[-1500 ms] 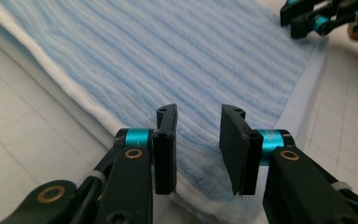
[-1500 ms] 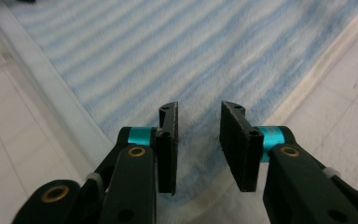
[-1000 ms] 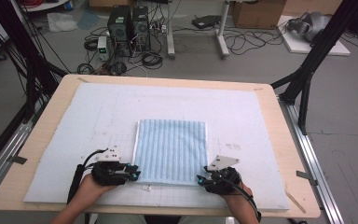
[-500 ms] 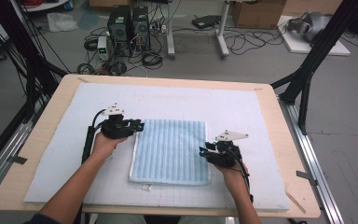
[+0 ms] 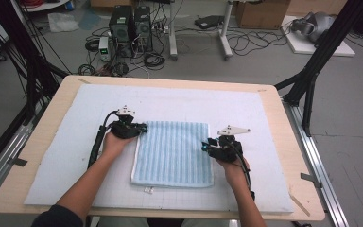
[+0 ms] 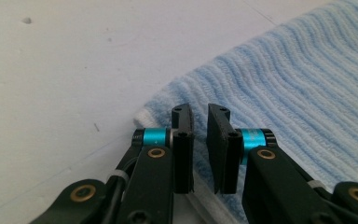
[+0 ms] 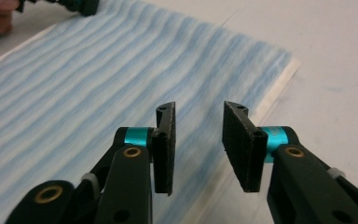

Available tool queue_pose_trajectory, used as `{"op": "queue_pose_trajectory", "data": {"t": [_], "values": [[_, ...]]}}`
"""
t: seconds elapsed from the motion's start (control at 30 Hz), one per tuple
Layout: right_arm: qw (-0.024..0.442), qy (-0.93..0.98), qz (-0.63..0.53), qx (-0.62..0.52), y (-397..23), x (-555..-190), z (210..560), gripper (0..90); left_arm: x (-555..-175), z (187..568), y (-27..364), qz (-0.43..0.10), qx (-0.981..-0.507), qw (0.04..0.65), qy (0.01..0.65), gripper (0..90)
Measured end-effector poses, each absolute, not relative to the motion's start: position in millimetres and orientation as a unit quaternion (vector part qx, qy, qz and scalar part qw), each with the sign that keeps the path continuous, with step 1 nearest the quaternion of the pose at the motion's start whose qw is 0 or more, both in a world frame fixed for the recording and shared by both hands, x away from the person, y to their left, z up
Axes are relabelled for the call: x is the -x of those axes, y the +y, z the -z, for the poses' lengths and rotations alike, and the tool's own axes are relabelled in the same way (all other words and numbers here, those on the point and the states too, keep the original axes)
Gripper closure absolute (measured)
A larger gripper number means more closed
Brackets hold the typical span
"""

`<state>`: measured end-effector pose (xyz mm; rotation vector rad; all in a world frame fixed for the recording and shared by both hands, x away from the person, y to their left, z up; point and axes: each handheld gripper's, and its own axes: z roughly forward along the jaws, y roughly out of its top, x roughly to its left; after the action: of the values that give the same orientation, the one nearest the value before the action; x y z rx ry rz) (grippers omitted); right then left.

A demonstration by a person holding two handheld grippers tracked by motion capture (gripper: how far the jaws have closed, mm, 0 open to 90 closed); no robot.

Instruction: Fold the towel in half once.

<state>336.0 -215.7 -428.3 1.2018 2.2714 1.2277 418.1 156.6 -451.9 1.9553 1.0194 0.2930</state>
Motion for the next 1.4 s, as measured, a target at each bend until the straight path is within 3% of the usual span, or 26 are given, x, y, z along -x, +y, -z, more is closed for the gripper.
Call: {"op": "queue_pose_trajectory", "data": {"t": [0.2,0.4,0.6,0.7,0.73,0.8,0.9,1.0,1.1,1.3,1.4], "values": [[0.151,0.795,-0.404,-0.426,-202.6,-374.2,425.1,81.6,-418.5,452.2,157.0,-0.119,-0.785,0.443,0.416,80.3],[0.17,0.8,-0.354,-0.454,-195.9,-406.7,438.9,82.6,-418.8,452.5,157.7,-0.117,-0.784,0.444,0.418,80.9],[0.182,0.791,-0.341,-0.474,-204.6,-409.4,441.5,82.4,-419.2,452.8,158.6,-0.114,-0.782,0.445,0.421,81.5],[0.176,0.782,-0.346,-0.487,-211.3,-406.6,439.8,75.9,-419.0,452.6,159.2,-0.112,-0.782,0.448,0.418,80.6],[0.169,0.779,-0.358,-0.485,-214.1,-403.6,438.5,74.0,-418.6,452.1,159.9,-0.107,-0.78,0.452,0.42,76.6],[0.171,0.778,-0.375,-0.475,-218.1,-395.0,432.4,72.1,-417.0,449.6,164.7,-0.093,-0.767,0.469,0.427,61.6],[0.183,0.774,-0.396,-0.458,-227.2,-378.2,423.3,67.2,-408.3,442.6,177.2,-0.099,-0.747,0.515,0.408,53.5],[0.185,0.765,-0.42,-0.451,-239.4,-359.7,416.6,58.3,-398.6,435.5,186.4,-0.083,-0.737,0.545,0.39,39.5],[0.186,0.757,-0.435,-0.45,-248.9,-343.4,414.6,45.8,-386.2,429.0,192.0,-0.107,-0.728,0.551,0.393,22.0],[0.207,0.761,-0.417,-0.452,-259.4,-320.7,419.5,19.5,-364.1,425.1,200.5,-0.136,-0.72,0.579,0.357,19.5],[0.225,0.753,-0.422,-0.452,-263.4,-316.5,417.1,11.0,-357.9,422.0,203.8,-0.147,-0.715,0.585,0.355,19.3]]}}
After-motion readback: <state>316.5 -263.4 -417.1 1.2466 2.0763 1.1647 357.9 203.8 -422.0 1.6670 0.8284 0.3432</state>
